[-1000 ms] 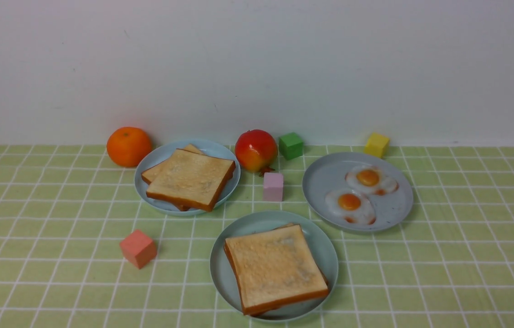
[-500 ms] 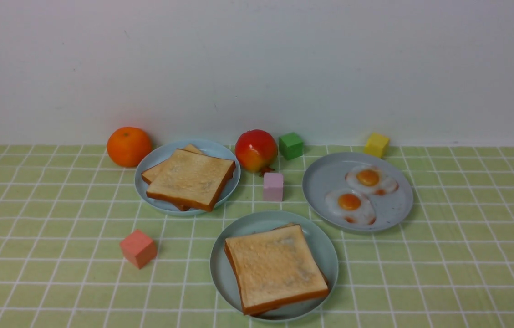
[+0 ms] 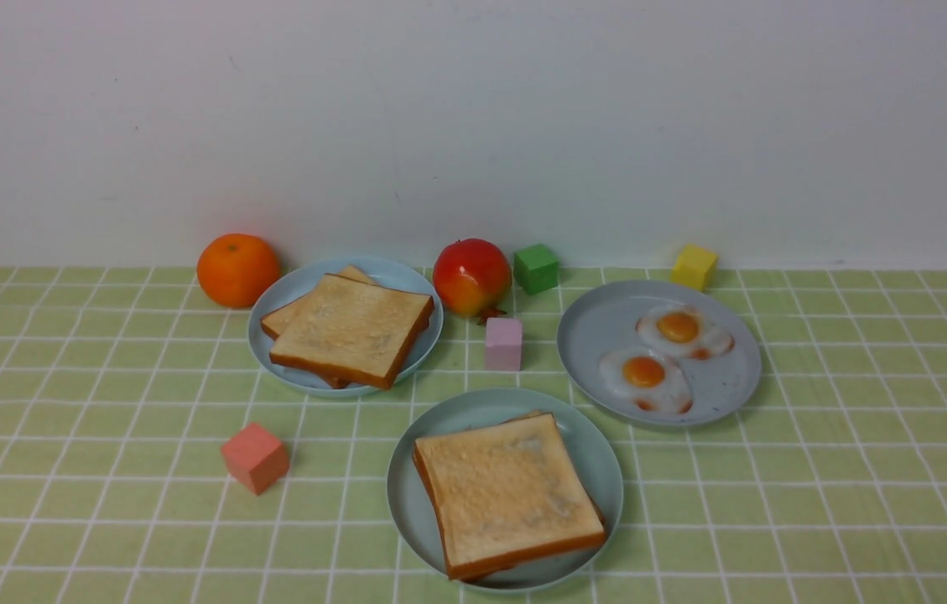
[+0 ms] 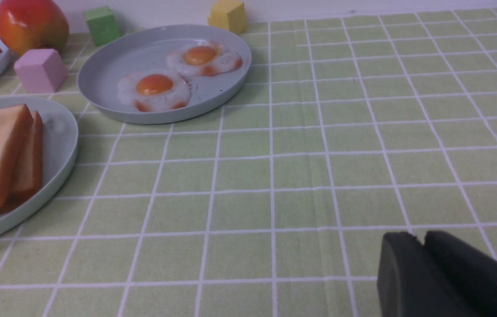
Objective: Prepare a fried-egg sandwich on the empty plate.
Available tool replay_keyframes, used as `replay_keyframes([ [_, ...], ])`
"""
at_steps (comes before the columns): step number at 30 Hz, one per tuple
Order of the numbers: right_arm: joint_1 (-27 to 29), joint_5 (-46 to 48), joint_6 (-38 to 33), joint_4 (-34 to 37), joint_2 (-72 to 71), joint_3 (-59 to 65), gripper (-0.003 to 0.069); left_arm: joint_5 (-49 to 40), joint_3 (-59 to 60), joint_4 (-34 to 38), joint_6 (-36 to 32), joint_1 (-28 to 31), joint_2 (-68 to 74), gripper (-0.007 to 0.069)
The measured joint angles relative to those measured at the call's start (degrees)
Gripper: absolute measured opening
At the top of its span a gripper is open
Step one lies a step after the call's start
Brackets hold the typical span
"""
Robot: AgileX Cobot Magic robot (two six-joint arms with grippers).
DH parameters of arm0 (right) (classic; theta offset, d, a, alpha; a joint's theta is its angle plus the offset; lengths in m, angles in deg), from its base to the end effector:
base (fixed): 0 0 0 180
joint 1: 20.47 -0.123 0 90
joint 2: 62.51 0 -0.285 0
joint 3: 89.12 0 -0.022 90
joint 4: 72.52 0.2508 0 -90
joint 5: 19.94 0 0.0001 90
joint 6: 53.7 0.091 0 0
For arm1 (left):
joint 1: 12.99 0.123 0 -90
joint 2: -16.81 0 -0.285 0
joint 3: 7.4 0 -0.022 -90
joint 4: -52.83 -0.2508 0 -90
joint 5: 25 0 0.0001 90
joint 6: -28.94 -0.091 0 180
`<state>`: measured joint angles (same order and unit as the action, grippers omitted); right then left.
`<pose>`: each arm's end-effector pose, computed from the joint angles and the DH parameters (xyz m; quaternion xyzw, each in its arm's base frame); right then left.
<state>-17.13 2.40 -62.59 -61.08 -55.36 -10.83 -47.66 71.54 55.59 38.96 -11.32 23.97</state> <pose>0.0524 0.0038 0.1731 0.0132 0.8054 0.0220 0.5921 0.0521 -0.0002 0.1682 -0.0954 0.8071 -0.0628 0.5792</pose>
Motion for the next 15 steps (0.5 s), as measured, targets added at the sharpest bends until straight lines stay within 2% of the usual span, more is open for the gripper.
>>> replay_keyframes([
  [15,0.00,0.00,-0.04,0.00,0.00,0.00,0.0113,0.00,0.00,0.00,0.00,0.00,0.00,0.0008],
])
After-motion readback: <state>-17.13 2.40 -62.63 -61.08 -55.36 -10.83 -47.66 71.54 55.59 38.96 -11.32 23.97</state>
